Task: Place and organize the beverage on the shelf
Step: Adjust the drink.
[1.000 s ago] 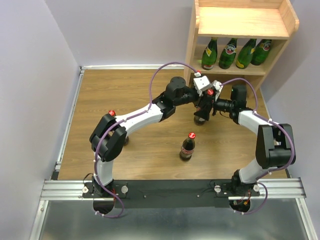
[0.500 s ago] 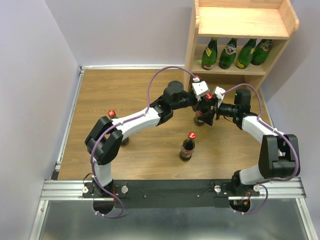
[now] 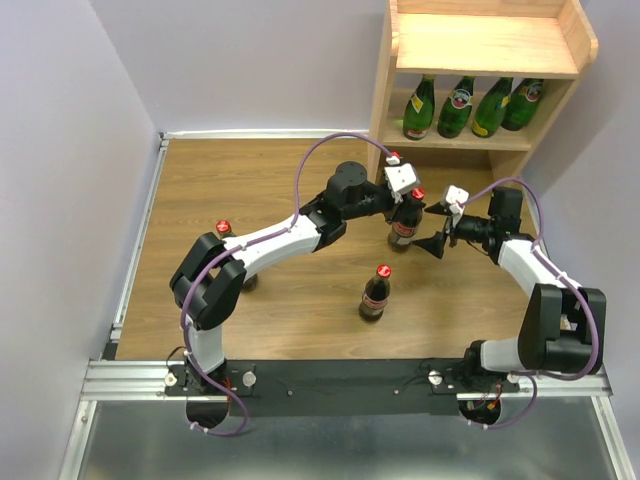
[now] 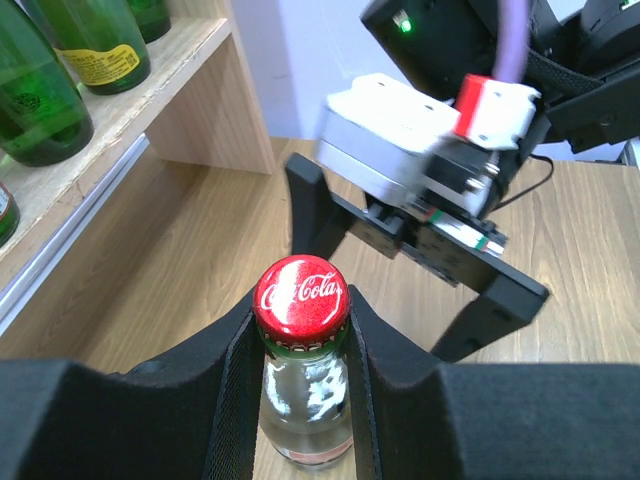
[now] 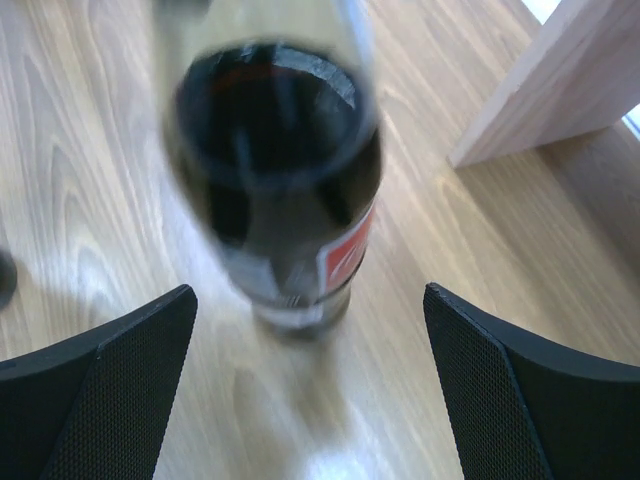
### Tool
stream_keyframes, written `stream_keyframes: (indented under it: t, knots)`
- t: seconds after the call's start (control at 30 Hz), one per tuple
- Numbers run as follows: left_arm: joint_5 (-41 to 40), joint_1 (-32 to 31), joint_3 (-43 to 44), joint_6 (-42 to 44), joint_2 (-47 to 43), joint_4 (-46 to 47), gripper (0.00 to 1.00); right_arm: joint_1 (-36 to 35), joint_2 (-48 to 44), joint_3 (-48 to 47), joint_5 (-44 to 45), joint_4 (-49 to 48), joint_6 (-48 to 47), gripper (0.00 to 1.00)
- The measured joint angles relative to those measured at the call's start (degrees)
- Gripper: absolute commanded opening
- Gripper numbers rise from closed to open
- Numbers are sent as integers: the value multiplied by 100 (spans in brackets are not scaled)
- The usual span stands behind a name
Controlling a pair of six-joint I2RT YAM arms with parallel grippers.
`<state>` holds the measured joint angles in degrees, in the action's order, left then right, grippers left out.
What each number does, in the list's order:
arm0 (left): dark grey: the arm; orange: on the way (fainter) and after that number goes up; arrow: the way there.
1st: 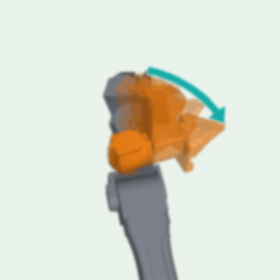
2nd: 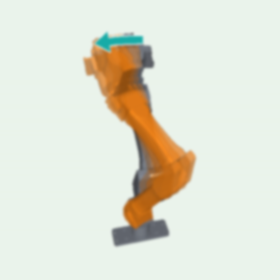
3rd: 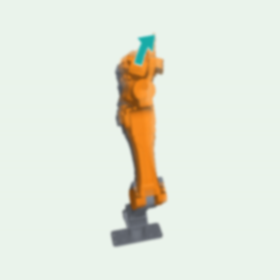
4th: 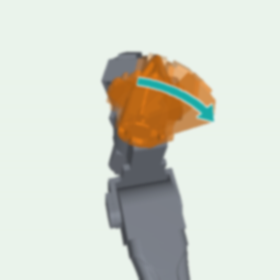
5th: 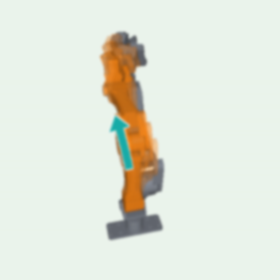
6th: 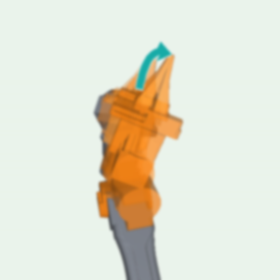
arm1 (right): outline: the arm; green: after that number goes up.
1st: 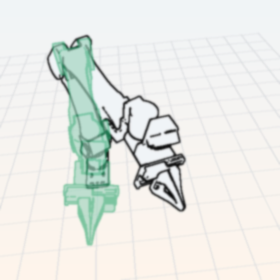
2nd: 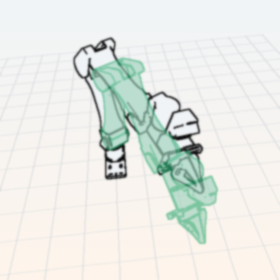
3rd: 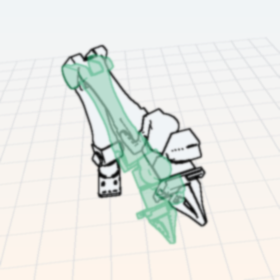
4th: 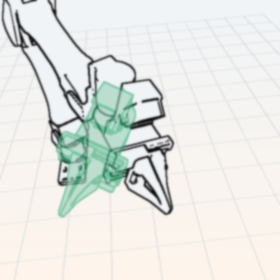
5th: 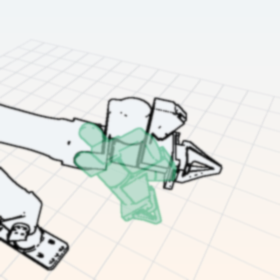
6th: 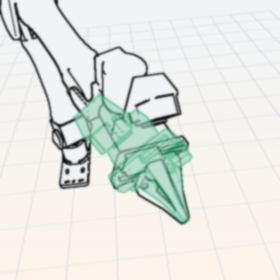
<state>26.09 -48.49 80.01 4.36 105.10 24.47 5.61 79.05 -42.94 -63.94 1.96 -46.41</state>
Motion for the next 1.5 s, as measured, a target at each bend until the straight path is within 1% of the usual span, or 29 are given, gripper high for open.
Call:
stream_keyframes:
  t: [0.13,0.17,0.2,0.27,0.3,0.4,0.47,0.5,0.57,0.6,0.9,1.03,1.07,1.3,1.5]
  knots:
    - [20,0,-13,13,0,20,1,116,-46,190,-184,254,-546,100]
    - [24,0,-17,15,0,28,3,116,-42,203,-240,332,-682,100]
    - [31,0,-28,15,0,46,11,116,-42,203,-295,385,-780,100]
    - [37,0,-48,13,0,79,17,116,-37,203,-411,455,-970,100]
    - [39,0,-61,13,-2,96,24,116,-31,203,-470,483,-1036,100]
    - [37,0,-127,13,-39,149,32,118,-7,199,-627,588,-1215,100]
    - [37,0,-184,13,-68,192,34,118,-7,199,-691,643,-1283,100]
    - [37,0,-229,15,-90,227,39,118,-7,199,-728,675,-1320,100]
    - [37,0,-308,17,-131,297,41,125,-7,199,-785,743,-1392,100]
    - [37,0,-352,22,-153,326,44,127,-7,199,-815,765,-1425,100]
    - [37,-2,-654,11,-341,560,49,129,9,199,-903,848,-1543,100]
    - [52,-2,-664,9,-365,640,50,140,101,181,-905,866,-1550,100]
    - [57,-2,-664,7,-365,654,53,149,125,168,-905,874,-1550,100]
    - [160,-2,-699,-33,-365,758,57,153,155,24,-914,901,-1515,100]
    - [203,-2,-721,-33,-365,774,58,153,442,-17,-946,907,-1480,100]
